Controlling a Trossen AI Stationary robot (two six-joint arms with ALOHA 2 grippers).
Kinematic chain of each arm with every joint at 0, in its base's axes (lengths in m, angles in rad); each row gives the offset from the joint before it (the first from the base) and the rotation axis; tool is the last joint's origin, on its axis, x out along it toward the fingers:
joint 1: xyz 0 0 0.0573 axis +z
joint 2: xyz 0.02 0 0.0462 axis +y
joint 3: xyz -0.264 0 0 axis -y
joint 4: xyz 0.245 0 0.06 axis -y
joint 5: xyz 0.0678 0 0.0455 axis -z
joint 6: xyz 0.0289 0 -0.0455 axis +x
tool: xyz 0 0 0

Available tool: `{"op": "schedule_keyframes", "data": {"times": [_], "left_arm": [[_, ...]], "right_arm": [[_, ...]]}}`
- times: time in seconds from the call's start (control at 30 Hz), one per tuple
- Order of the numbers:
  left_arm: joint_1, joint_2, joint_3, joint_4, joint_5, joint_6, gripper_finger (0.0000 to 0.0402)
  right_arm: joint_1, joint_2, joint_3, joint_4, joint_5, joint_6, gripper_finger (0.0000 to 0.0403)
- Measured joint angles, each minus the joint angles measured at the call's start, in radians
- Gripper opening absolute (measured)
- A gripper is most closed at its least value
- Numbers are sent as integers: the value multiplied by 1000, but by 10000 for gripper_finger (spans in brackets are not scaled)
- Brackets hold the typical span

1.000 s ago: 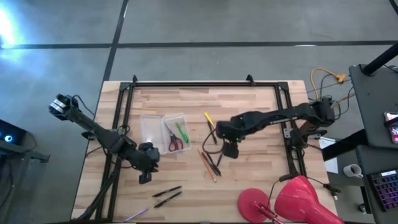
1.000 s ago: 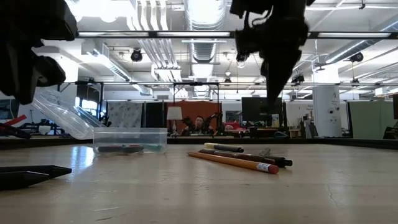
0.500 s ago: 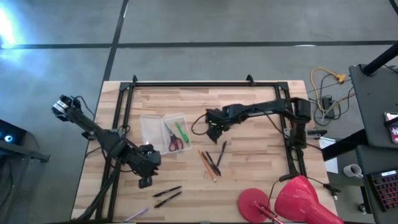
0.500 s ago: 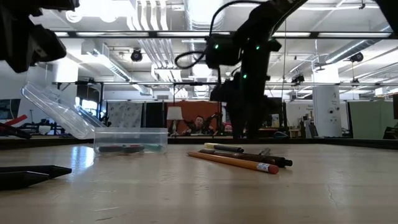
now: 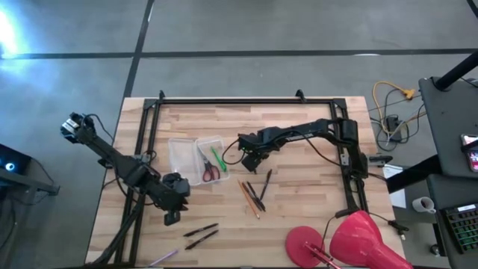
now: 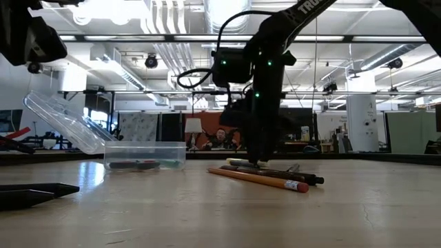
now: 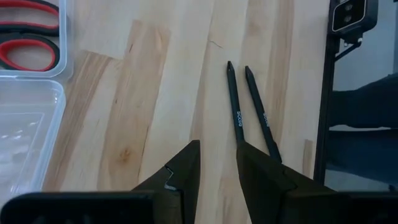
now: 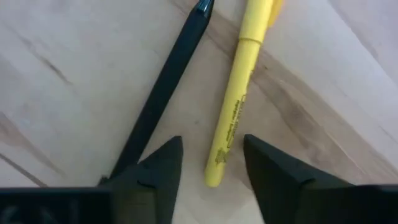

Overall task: Pick & place school supplies into a supply box
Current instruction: Put the yellow pen into the transparent supply box

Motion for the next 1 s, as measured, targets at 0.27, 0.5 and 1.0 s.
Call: {"op": "schedule_keyframes", "data": {"times": [0.27,0.5,1.0], "left_arm": [[-2,-7,0,-29,0,-6,89],[-1,-9,0,-121,-34,-18,89],[-21,-149,-54,-205,-176,-75,89]], "right_arm": [[-4,-17,-5,0,17,-49,20],[-8,-170,1,84,27,40,14],[64,-102,77,521,-322,400,14]]}}
